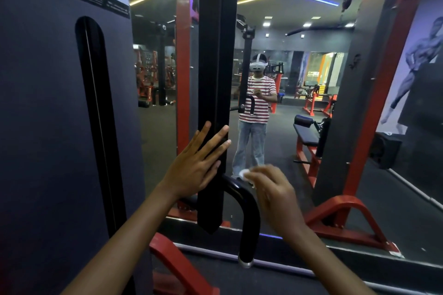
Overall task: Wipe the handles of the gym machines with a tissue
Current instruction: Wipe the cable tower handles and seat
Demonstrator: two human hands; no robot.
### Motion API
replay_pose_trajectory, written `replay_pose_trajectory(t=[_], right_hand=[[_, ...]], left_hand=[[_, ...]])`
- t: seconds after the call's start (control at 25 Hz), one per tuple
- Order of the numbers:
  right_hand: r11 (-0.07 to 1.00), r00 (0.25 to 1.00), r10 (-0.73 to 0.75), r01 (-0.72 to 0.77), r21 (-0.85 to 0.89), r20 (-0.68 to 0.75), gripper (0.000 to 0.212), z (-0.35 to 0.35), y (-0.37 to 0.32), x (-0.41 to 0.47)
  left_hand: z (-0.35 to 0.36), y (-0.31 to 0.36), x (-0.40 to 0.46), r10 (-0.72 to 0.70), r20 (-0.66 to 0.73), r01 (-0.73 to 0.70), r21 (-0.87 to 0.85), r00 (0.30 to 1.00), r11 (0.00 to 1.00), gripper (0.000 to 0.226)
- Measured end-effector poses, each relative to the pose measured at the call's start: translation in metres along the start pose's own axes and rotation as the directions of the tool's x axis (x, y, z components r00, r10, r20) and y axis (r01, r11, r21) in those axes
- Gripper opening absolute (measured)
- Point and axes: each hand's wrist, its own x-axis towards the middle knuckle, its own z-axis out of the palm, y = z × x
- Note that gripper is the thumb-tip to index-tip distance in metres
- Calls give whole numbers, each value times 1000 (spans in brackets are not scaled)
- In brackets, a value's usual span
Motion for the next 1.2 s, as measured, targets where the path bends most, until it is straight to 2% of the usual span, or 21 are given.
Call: replay_pose_trajectory(t=[0.12,0.2,0.36,0.48,0.64,0.72,0.8,0.88,0.92,1.08,1.2], right_hand=[[997,963,-80,72,42,259,21,20,4,44],[997,949,-80,72,37,304,20,30,6,38],[987,994,-23,5,160,111,17,9,15,2],[957,991,133,-123,263,-19,22,2,11,-50],[906,944,319,-280,317,-79,26,10,3,-93],[791,863,497,-409,455,-90,24,11,14,-57],[693,839,539,-487,531,65,25,19,25,-4],[623,819,469,-573,533,332,27,34,27,34],[585,794,446,-608,537,413,24,43,28,41],[373,709,451,-702,606,543,26,47,39,21],[247,703,407,-700,670,584,23,32,48,-16]], left_hand=[[2,2,0,-7,0,7,-22,1000,1000,52],[2,2,0,-3,9,3,-30,1000,1000,53],[0,3,1,-5,17,5,-14,1000,1000,53],[1,4,0,-2,10,2,-13,1000,1000,51],[0,5,-1,-23,22,24,-14,999,1000,48],[-1,6,0,-22,26,23,-21,999,1000,47],[-2,8,0,-25,15,25,-32,1000,999,46],[-1,8,-1,-24,7,25,-26,1000,999,46],[-1,9,-1,-21,10,21,-19,1000,1000,46],[-3,7,-1,-26,29,26,5,999,1000,44],[-1,7,-5,-50,45,51,-12,998,999,44]])
